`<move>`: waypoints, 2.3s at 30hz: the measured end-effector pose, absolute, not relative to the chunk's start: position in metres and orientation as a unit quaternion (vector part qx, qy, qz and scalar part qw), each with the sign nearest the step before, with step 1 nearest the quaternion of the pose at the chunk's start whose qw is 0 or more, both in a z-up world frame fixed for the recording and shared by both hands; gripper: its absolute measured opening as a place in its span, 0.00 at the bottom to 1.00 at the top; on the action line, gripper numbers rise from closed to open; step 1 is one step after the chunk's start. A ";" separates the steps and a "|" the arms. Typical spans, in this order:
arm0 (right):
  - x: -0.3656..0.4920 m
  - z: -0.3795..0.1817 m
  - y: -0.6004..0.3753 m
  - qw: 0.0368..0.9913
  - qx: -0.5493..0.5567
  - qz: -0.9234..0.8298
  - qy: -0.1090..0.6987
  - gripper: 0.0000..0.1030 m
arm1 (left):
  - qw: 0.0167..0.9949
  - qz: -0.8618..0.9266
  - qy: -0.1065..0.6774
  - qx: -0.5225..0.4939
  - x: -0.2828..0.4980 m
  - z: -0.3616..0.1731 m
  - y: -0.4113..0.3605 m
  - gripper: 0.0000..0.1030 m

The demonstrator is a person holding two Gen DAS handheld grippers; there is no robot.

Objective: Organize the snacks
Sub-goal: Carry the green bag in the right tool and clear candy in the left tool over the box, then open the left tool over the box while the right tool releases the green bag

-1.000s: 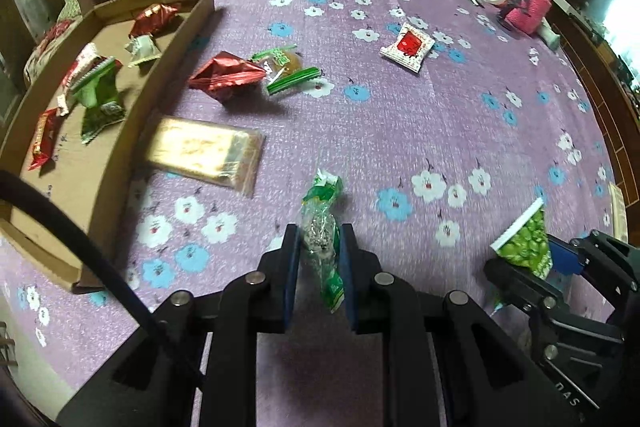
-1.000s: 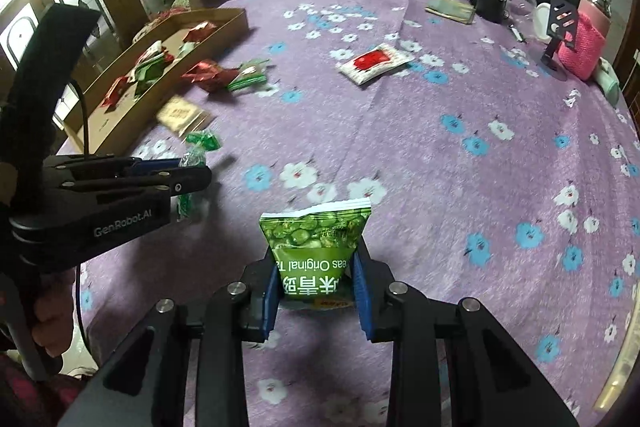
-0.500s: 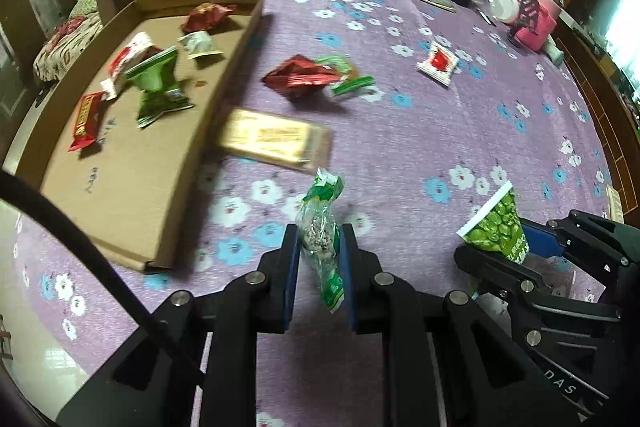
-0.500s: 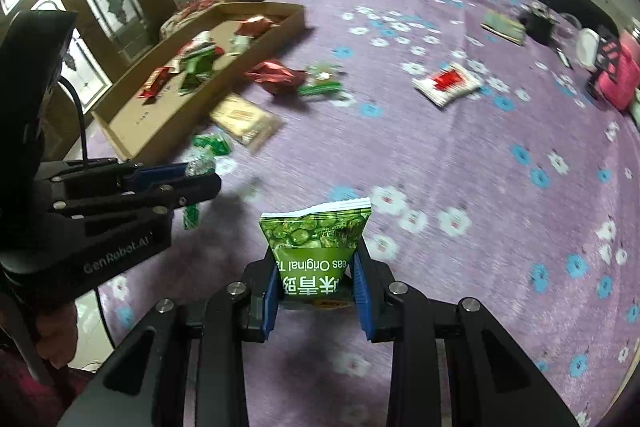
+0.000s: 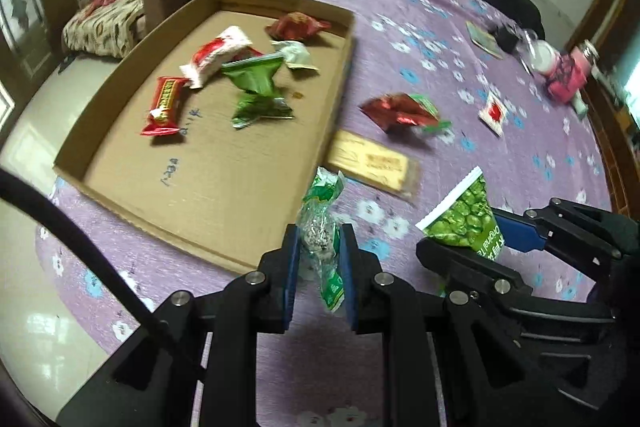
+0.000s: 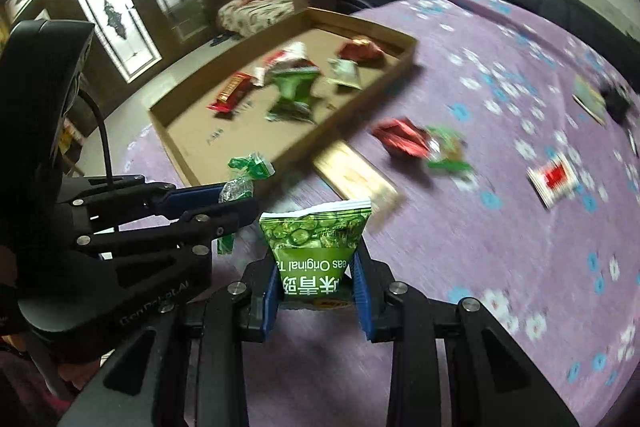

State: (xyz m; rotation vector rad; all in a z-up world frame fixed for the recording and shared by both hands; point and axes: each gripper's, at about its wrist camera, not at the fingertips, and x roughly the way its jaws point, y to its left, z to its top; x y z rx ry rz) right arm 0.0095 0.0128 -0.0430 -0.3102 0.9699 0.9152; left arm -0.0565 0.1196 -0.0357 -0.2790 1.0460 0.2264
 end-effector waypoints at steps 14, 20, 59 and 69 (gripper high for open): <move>0.030 -0.024 0.090 0.767 -0.180 0.465 0.404 0.30 | 0.850 0.177 0.462 -0.180 -0.041 -0.009 0.213 0.21; 0.049 -0.041 0.113 0.759 -0.172 0.460 0.426 0.30 | 0.833 0.224 0.473 -0.180 -0.031 -0.021 0.256 0.21; 0.039 -0.056 0.135 0.760 -0.217 0.436 0.430 0.65 | 0.813 0.265 0.488 -0.174 -0.015 -0.041 0.256 0.75; 0.022 -0.042 0.110 0.782 -0.245 0.418 0.393 0.75 | 0.818 0.273 0.479 -0.165 -0.024 -0.028 0.235 0.75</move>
